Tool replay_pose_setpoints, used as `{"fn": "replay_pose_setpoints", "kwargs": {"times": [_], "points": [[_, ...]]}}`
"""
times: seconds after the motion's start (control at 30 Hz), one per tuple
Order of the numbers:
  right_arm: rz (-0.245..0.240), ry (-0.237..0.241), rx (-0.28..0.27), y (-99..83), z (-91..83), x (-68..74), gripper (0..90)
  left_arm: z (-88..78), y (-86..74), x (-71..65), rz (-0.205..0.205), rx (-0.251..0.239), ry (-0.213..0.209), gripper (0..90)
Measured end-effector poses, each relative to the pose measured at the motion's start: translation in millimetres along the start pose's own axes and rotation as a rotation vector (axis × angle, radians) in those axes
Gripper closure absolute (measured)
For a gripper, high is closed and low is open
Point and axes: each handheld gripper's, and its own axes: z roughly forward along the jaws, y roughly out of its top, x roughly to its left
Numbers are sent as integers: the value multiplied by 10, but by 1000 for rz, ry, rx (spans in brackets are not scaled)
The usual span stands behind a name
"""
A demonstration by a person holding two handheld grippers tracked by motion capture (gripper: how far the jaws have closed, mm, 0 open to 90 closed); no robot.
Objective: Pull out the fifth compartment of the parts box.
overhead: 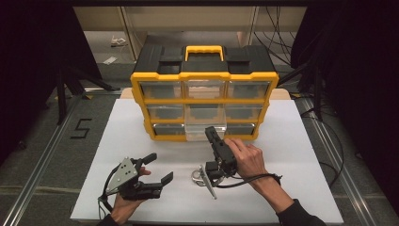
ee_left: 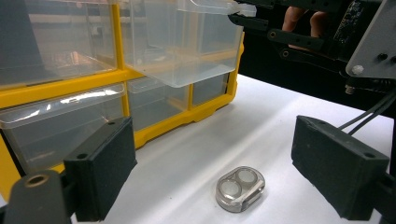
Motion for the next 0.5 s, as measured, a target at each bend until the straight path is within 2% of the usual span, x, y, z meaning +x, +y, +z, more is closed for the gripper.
{"fn": "replay_pose_setpoints", "kwargs": {"times": [0.33,0.43,0.47,0.5], "points": [[-3,1,-10,14,-21,20,789,-3,1,1,0,-1,1,134],[7,3,-12,17,-18,18,781,-4,1,3,-1,-1,3,134],[31,8,-5,15,-21,16,775,-4,0,3,-1,-1,3,134],[31,8,-5,15,-21,16,775,-4,1,3,-1,-1,2,134]]}}
